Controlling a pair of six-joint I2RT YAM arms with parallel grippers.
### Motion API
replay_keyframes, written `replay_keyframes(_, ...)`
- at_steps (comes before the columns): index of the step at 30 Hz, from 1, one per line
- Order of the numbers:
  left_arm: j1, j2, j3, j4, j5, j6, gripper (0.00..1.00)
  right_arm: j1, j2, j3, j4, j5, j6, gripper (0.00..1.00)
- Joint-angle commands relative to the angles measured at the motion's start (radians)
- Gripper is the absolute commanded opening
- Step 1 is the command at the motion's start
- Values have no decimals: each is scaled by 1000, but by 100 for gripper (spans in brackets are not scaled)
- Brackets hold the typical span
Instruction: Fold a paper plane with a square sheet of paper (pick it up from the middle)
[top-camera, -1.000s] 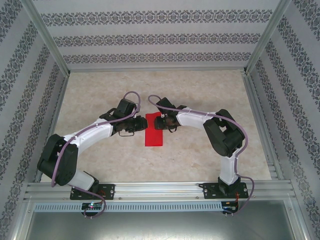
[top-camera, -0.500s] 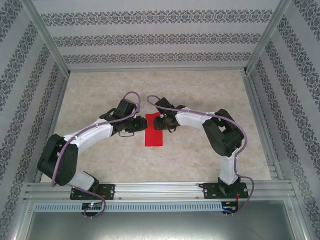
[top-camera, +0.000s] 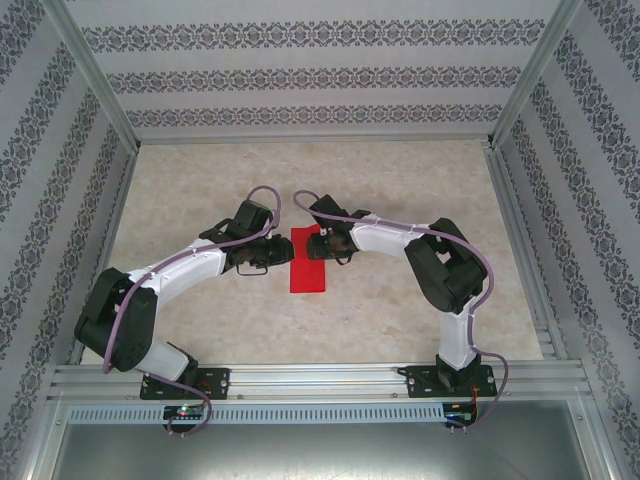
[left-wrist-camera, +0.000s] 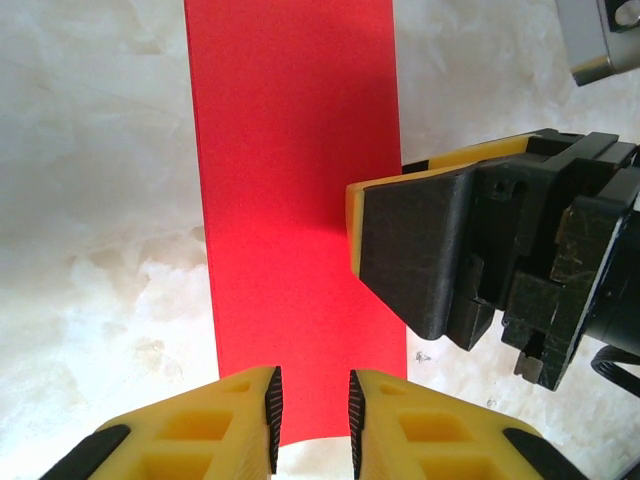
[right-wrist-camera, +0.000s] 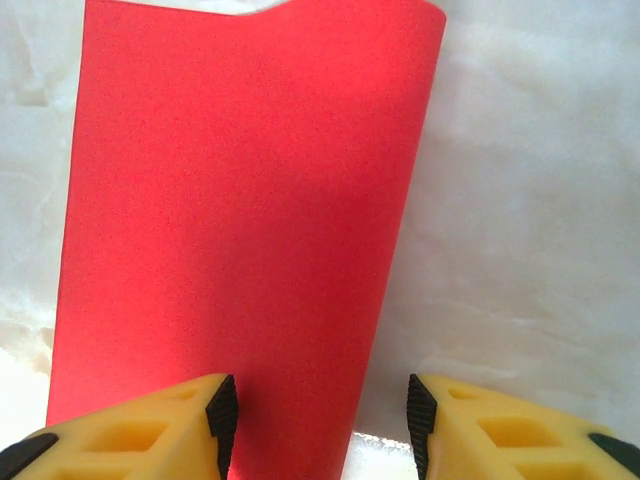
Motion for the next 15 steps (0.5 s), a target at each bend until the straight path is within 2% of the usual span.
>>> replay_keyframes(1,11,4,-10,20,5,-10,28,14,37,16,-1,-12,-13,51)
replay_keyframes(15,11,87,-19,121,40,-56,28,3,37,7,2,-16,16,51)
